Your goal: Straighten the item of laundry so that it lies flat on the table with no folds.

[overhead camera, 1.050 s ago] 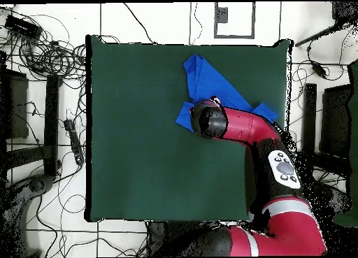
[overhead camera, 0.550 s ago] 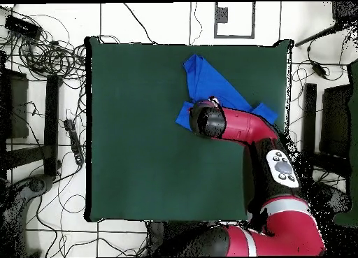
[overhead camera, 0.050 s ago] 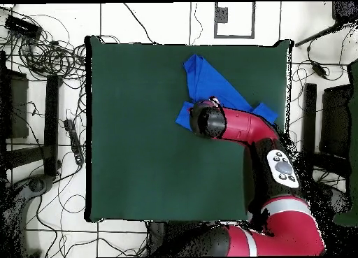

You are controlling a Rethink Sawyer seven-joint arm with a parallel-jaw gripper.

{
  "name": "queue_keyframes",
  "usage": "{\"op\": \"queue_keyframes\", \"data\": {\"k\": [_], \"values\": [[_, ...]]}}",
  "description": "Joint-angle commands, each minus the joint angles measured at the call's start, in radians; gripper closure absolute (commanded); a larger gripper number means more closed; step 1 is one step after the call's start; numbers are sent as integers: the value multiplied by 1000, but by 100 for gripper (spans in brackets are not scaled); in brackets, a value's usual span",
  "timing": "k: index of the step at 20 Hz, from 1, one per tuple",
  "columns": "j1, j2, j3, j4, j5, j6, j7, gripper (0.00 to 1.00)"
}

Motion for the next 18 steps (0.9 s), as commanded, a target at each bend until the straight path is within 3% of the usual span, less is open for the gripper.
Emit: {"op": "queue_keyframes", "data": {"k": [1, 6, 7, 18], "values": [[27, 40, 49, 67, 45, 38, 214, 100], [27, 47, 56, 73, 45, 22, 219, 100], [21, 49, 65, 77, 43, 13, 213, 0], [18, 43, 72, 85, 53, -4, 228, 0]]}}
